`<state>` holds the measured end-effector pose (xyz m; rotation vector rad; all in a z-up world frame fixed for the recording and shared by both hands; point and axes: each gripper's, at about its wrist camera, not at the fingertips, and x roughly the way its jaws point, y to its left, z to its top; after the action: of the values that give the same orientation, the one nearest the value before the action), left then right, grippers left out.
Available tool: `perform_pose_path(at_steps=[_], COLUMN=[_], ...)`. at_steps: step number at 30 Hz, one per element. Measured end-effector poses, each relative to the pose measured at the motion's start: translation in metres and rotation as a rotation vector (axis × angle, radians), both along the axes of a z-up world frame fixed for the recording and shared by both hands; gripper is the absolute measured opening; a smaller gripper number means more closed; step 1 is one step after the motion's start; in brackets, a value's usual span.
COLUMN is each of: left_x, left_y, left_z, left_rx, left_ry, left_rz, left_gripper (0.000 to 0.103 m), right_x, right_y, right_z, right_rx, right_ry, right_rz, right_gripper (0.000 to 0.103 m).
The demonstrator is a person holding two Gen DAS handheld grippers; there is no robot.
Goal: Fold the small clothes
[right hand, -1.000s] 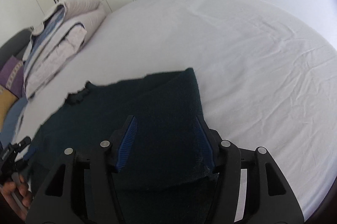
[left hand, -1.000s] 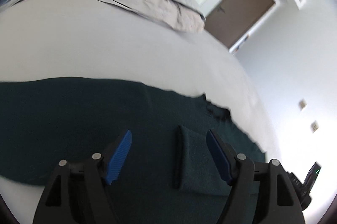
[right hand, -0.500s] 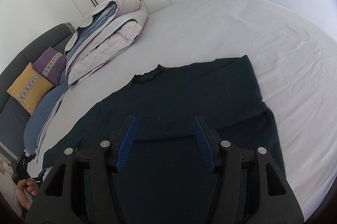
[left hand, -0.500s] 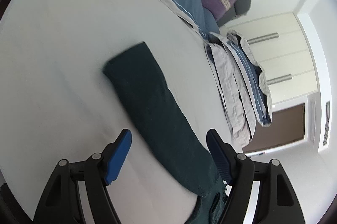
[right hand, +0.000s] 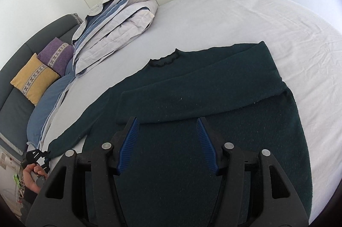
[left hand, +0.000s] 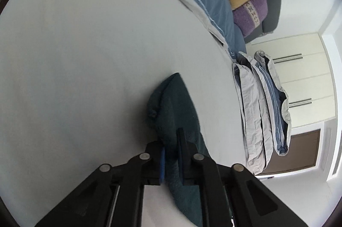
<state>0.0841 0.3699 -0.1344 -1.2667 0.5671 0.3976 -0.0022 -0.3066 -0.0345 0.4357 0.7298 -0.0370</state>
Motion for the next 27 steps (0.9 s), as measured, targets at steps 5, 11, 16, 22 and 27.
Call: perform_pose_path(at_steps=[5,11,16,22,27], left_x=[0.020,0.067,0.083,0.081,0.077], left_y=[-0.050,-0.184,-0.343,-0.453,-0.450], left_z=[0.059,0.123,0.127,0.063,0.033], left_rx=[0.206,0.493,0.718,0.869,0.858], left_ry=[-0.057,-0.132,-0.163,-0.069,-0.014], left_rz=[-0.152,-0.484,-0.804,-1.019,-1.057], left_gripper=[0.008,0.008,0.009,0.011,0.023], right_x=[0.001,-0.002,0.000,0.032,0.084], right_y=[-0.016,-0.039,-0.064,-0.081,-0.070], right_z=[-0.007,-0.020,-0.029,-0.047,-0.071], right_rx=[0.025,0.067,0.134,0.263,0.402], right_ry=[0.008,0.015,0.031,0.104,0.182], right_rz=[-0.015,-0.038,-0.069,-0.031,0.062], right_gripper=[0.054,0.054,0.054,0.056,0.056])
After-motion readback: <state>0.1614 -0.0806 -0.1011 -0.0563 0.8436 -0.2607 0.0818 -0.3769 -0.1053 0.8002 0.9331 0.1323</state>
